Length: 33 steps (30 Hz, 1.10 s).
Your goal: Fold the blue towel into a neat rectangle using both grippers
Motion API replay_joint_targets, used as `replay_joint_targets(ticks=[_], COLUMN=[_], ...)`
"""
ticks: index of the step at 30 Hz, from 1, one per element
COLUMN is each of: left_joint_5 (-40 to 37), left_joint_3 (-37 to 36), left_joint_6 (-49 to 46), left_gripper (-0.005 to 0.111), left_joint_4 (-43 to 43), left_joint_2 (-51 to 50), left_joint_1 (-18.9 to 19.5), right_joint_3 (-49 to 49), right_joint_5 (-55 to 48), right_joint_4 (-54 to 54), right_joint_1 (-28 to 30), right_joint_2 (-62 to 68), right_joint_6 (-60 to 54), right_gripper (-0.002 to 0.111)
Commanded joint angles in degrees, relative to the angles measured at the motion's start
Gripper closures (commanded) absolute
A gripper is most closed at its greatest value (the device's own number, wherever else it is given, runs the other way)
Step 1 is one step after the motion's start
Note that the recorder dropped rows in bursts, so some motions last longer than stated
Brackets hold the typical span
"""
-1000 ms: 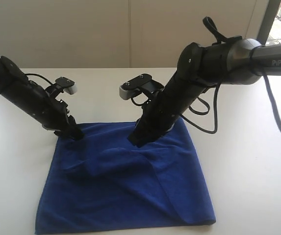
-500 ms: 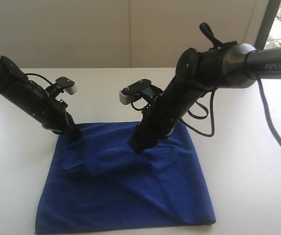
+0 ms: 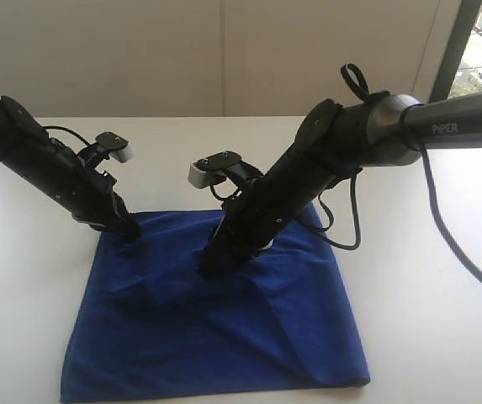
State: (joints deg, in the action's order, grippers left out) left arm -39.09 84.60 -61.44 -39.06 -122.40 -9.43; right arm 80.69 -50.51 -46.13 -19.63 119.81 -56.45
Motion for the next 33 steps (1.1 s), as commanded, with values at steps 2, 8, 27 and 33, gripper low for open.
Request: replay_joint_targets(ticks=[2,8,27,33], left_joint_5=[-1.2,-1.57,-2.2,-0.79], left_joint_3=[0.15,0.15,0.15,0.15], left_joint_6=[-0.07,-0.07,0.68,0.56], left_gripper=[0.107,0.107,0.107,0.107], left_joint_4=[-0.97,-0.97,-2.06,-3.18], left_joint_2=[0.29,2.14,7.55,9.62], left_joint_1=[0.15,0.15,0.15,0.15], right_joint_3=[-0.15,-0.15,-0.15,-0.15], right_joint_5=[-1.24,-5.77,-11.76,-10.93], right_joint_4=[-0.55,-1.47,-1.93,-1.93], right_joint_1=[0.24,0.23,-10.44,-14.69], right_joint_2=[-0.15,-0.67,-3.96,-3.96], right_joint_6=[-0.77,-2.0,-3.49,-3.49], right_gripper=[0.099,0.108,0.108,0.108])
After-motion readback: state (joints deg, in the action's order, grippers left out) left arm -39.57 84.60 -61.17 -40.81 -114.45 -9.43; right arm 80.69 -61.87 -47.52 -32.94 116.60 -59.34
